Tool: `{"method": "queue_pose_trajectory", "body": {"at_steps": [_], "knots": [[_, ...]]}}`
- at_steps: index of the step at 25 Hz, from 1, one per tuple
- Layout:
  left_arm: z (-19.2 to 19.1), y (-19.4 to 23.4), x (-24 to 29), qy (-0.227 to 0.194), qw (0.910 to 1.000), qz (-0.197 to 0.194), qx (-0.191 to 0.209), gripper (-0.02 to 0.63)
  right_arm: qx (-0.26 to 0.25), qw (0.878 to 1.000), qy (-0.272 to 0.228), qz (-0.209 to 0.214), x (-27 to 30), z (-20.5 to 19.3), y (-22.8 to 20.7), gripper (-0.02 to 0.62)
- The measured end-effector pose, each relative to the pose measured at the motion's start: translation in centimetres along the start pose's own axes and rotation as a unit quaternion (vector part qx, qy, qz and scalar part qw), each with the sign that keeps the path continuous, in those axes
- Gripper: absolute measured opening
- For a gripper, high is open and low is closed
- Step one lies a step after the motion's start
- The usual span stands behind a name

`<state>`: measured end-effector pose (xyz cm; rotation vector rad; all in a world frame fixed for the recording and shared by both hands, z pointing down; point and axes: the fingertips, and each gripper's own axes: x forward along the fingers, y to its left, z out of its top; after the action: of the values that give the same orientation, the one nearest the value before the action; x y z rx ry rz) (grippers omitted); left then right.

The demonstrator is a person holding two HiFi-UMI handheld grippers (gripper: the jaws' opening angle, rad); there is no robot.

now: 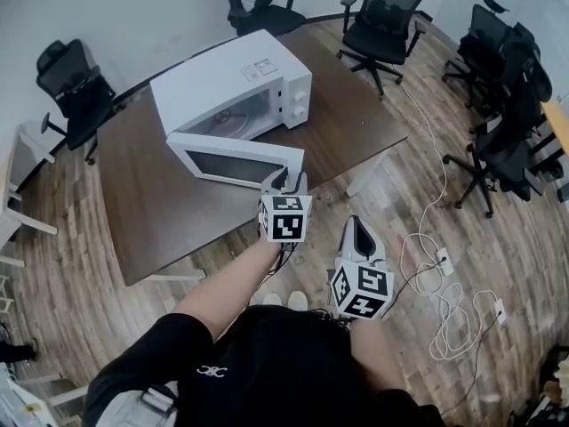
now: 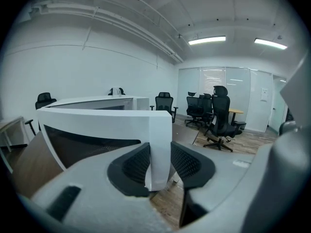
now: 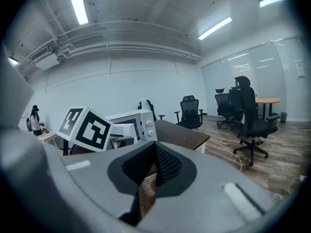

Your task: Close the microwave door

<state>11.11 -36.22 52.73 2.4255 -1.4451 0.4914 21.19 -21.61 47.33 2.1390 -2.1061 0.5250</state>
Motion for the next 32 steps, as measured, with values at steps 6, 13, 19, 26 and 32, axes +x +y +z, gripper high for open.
{"method": "queue_pose_trajectory", "body": {"at_steps": [6, 13, 19, 26, 32], "knots": [[1.6, 0.6, 2.9, -0.010, 0.9997, 0.022, -0.009, 0.146, -0.002, 1.000, 0.005, -0.006, 1.0, 0.0, -1.2, 0.008], [3.1, 1.3, 6.0, -0.023, 0.9988, 0.041, -0.013, 0.149, -0.003, 1.000, 0.004, -0.002, 2.9, 0.8, -2.0, 0.008], [4.4, 2.5, 8.9, -0.021, 0.9982, 0.055, -0.008, 0.150, -0.003, 1.000, 0.008, -0.005, 4.4, 1.0, -2.5, 0.008], [6.3, 4.5, 12.3, -0.017, 0.9973, 0.072, 0.002, 0.150, 0.007, 1.000, 0.015, -0.017, 5.4, 1.1, -3.9, 0.008], [7.2, 6.8, 14.8, -0.006, 0.9957, 0.092, 0.014, 0.117, 0.012, 0.999, 0.021, -0.025, 6.3, 0.9, -4.8, 0.008]]}}
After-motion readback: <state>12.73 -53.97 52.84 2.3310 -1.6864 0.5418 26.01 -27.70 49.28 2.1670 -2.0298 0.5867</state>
